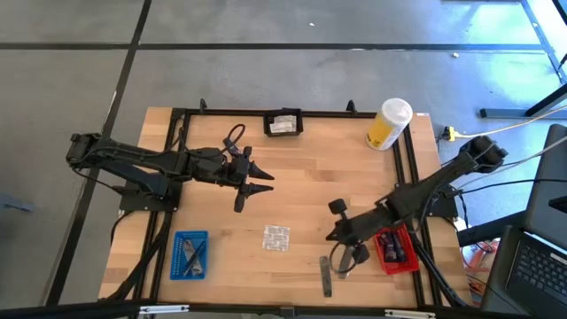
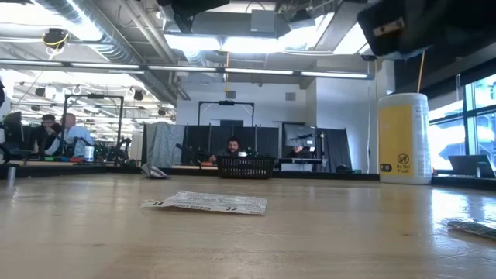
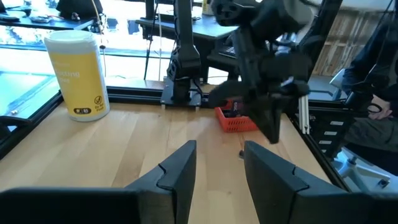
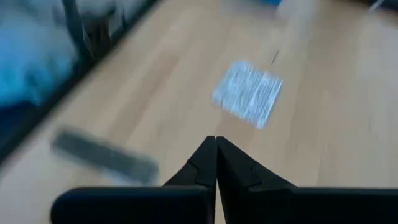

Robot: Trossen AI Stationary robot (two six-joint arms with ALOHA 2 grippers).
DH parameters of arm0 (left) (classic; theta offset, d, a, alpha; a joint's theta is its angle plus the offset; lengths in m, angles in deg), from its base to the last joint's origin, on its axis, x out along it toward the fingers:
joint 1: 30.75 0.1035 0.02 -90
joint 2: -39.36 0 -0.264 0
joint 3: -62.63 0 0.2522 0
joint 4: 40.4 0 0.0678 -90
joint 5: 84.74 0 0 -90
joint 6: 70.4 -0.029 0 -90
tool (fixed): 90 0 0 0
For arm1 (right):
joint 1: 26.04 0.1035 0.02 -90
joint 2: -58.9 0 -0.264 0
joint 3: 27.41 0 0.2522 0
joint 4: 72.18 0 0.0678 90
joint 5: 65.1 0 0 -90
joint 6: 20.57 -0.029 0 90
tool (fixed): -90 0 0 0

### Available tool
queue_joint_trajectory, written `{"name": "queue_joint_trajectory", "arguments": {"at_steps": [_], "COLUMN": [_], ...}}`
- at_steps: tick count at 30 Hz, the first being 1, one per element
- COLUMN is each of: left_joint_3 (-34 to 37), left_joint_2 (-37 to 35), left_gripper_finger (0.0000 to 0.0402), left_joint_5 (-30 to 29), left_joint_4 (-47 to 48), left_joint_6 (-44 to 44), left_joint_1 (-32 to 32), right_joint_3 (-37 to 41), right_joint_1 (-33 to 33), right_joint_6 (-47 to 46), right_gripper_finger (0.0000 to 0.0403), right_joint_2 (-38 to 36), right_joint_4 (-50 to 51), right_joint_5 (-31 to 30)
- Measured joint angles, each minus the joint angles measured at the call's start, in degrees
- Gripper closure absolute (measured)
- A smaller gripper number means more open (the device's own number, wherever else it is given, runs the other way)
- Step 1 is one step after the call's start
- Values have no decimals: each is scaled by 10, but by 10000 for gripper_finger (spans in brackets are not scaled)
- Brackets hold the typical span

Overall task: Pick & Place Travel size toiletries
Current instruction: Put the black comb into the blue bin

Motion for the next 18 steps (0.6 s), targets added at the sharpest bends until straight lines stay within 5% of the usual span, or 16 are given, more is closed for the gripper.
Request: {"name": "queue_joint_trajectory", "arguments": {"at_steps": [9, 18], "left_joint_3": [0, 0], "left_joint_2": [0, 0], "left_gripper_finger": [272, 272], "left_joint_5": [0, 0], "left_joint_4": [0, 0], "left_joint_6": [0, 0], "left_joint_1": [0, 0], "right_joint_3": [-110, -119], "right_joint_1": [6, 9], "right_joint_6": [-33, -101], "right_gripper_finger": [333, 227], "right_joint_2": [83, 128], "right_joint_4": [187, 277], "right_joint_5": [51, 120]}}
